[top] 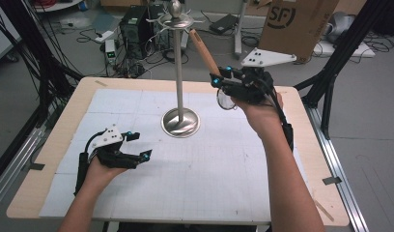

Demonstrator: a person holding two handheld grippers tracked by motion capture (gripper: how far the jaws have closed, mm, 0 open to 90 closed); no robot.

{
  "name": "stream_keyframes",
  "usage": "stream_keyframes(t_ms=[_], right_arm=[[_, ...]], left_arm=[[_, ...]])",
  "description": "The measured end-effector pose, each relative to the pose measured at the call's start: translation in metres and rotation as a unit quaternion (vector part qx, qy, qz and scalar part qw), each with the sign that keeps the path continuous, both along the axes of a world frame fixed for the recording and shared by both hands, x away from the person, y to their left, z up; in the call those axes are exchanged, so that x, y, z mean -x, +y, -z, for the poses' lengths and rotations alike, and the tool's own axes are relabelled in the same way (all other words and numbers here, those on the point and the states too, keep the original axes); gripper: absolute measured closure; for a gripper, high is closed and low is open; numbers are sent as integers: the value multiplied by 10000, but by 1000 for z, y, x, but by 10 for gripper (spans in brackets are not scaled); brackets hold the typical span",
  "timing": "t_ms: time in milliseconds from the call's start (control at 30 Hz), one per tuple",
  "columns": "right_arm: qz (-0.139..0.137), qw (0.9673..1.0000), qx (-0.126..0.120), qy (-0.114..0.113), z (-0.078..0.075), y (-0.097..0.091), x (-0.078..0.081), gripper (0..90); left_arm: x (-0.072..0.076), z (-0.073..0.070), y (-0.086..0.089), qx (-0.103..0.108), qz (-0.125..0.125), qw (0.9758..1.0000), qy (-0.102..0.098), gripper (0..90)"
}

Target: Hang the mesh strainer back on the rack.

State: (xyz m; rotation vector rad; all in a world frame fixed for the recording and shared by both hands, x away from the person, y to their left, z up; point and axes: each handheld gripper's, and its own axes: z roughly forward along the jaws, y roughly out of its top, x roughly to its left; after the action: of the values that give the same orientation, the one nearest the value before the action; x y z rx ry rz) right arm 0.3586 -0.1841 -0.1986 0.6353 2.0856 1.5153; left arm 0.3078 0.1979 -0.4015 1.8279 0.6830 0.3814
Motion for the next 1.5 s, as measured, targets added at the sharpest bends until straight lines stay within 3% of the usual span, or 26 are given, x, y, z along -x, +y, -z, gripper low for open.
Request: stream_keyframes(t_ms=[167, 367, 667, 967, 1500], right_arm=[[22, 10000, -58, 68, -2, 3, -4, 684], [33, 10000, 48, 27, -3, 9, -12, 684], [104, 9993, 144, 343, 3, 13, -28, 684], [56, 9982, 357, 477, 6, 25, -41, 683], [62, 9969, 483, 616, 10, 45, -54, 681]], left_arm=[[0, 0, 0, 15, -9, 10000, 1, 193], [0, 0, 0, 0, -4, 10000, 4, 193], [0, 0, 0, 12, 9, 10000, 18, 193], [0, 1, 0, 11, 7, 10000, 16, 193], [1, 1, -1, -17, 34, 10000, 23, 193]])
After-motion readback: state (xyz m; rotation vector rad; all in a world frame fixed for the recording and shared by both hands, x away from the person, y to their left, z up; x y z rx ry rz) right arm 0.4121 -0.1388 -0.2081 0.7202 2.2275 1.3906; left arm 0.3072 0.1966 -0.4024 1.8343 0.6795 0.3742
